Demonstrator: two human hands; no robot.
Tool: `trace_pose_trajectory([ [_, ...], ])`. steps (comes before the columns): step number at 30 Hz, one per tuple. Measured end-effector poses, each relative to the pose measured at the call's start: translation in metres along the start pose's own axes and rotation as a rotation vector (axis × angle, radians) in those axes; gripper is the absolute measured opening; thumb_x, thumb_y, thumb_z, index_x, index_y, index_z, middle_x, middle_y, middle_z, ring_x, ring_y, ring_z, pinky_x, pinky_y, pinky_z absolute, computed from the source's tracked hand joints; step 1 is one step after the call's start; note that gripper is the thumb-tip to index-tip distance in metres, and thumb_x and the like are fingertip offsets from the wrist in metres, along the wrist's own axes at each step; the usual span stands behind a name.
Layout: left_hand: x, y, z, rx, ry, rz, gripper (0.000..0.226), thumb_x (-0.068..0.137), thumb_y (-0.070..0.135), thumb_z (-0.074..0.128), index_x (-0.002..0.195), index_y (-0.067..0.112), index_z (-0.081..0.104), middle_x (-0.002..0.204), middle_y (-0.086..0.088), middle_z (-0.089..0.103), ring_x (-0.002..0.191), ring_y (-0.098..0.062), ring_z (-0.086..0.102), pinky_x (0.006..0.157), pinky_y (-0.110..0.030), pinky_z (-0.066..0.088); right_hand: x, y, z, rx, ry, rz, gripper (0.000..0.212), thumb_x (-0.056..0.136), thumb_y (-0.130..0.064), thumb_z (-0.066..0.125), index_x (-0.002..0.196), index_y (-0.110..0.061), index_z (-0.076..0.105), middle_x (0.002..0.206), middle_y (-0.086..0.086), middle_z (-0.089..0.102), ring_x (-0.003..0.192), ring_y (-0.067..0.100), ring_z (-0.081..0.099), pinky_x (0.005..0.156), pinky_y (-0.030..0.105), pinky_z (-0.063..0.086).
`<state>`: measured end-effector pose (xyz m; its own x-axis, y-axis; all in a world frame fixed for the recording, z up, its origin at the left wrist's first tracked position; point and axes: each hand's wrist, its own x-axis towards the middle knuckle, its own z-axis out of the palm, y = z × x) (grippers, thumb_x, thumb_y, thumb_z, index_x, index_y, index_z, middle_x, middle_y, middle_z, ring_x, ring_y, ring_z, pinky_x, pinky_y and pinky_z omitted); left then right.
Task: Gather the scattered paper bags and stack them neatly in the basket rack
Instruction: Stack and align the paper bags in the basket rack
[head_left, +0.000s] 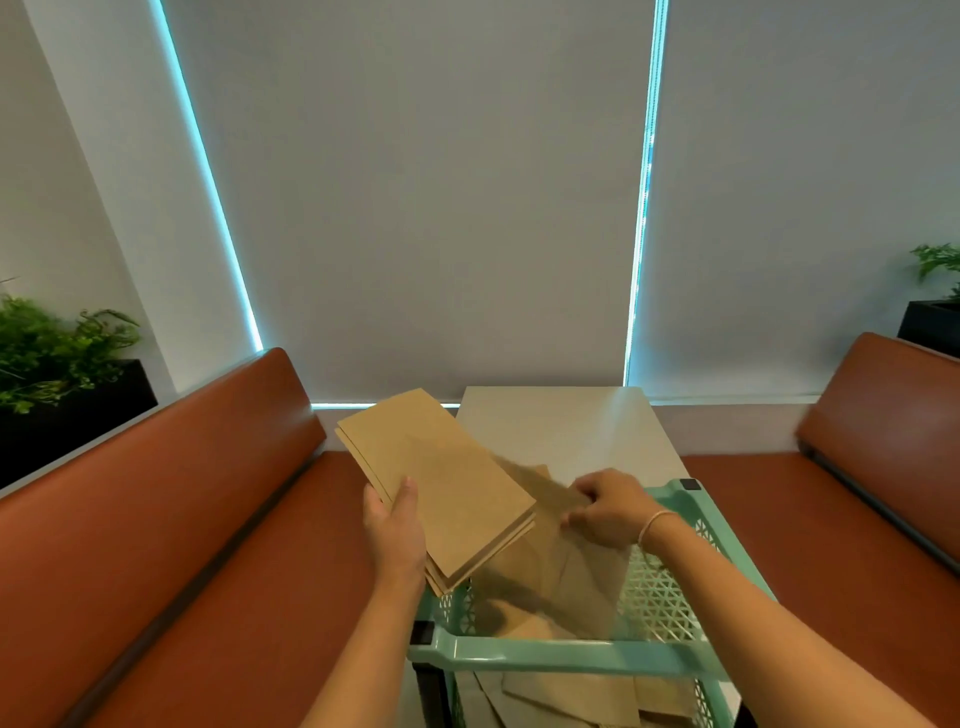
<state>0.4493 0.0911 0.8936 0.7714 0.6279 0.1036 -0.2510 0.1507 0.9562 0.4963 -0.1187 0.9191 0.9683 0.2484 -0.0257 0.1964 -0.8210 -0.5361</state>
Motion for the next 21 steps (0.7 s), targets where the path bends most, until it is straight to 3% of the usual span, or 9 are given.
trace_pose_trajectory([
  [3, -0.005, 0.000, 0.007, 0.010, -0.009, 0.018, 0.026, 0.097, 0.008, 0.047, 0.123, 0.009, 0.047, 0.108, -0.006, 0.058, 0.097, -0.020, 0.057, 0.079, -0.030, 0.045, -0.002, -0.005, -0.024, 0.122, 0.315, 0.039, 0.012, 0.083, -0.020, 0.059, 0.074, -0.013, 0.063, 0.067, 0.004, 0.058, 0.067, 0.018, 0.048, 0.053, 0.020, 0.034],
  [6, -0.015, -0.001, 0.020, 0.061, -0.057, 0.047, 0.021, 0.097, 0.010, 0.047, 0.118, 0.012, 0.049, 0.104, -0.003, 0.058, 0.088, -0.014, 0.057, 0.074, -0.025, 0.044, -0.009, -0.026, -0.032, 0.149, 0.512, -0.024, 0.017, 0.090, -0.020, 0.053, 0.091, -0.015, 0.068, 0.079, 0.003, 0.061, 0.074, 0.019, 0.051, 0.061, 0.023, 0.039],
  [10, -0.033, -0.001, 0.044, 0.108, -0.130, 0.090, 0.013, 0.097, 0.012, 0.048, 0.109, 0.016, 0.050, 0.103, -0.001, 0.060, 0.094, -0.018, 0.057, 0.080, -0.027, 0.041, -0.030, -0.062, -0.009, -0.056, 0.444, -0.191, 0.028, 0.093, -0.026, 0.045, 0.112, -0.023, 0.065, 0.097, 0.004, 0.057, 0.087, 0.026, 0.057, 0.075, 0.032, 0.047],
  [14, -0.045, 0.007, 0.056, 0.042, -0.206, 0.075, 0.019, 0.100, 0.022, 0.039, 0.113, 0.014, 0.050, 0.091, 0.006, 0.059, 0.082, -0.005, 0.055, 0.068, -0.017, 0.043, -0.042, -0.078, 0.022, -0.138, 0.396, -0.250, 0.032, 0.095, -0.031, 0.038, 0.104, -0.017, 0.065, 0.097, 0.007, 0.058, 0.088, 0.027, 0.057, 0.078, 0.034, 0.045],
  [17, -0.043, 0.005, 0.051, -0.169, -0.212, -0.042, 0.021, 0.099, 0.029, 0.037, 0.112, 0.019, 0.050, 0.093, 0.005, 0.062, 0.084, -0.007, 0.058, 0.072, -0.021, 0.046, -0.042, -0.081, 0.028, -0.153, 0.337, -0.274, 0.031, 0.094, -0.032, 0.038, 0.097, -0.015, 0.064, 0.091, 0.006, 0.054, 0.082, 0.022, 0.050, 0.083, 0.033, 0.040],
  [21, -0.035, 0.002, 0.039, -0.268, -0.161, -0.133, 0.014, 0.098, 0.011, 0.044, 0.101, 0.021, 0.054, 0.097, -0.002, 0.063, 0.085, -0.015, 0.061, 0.074, -0.027, 0.048, -0.039, -0.079, 0.030, -0.109, 0.147, -0.371, 0.030, 0.091, -0.032, 0.046, 0.108, -0.019, 0.067, 0.098, 0.006, 0.059, 0.084, 0.016, 0.049, 0.088, 0.034, 0.043],
])
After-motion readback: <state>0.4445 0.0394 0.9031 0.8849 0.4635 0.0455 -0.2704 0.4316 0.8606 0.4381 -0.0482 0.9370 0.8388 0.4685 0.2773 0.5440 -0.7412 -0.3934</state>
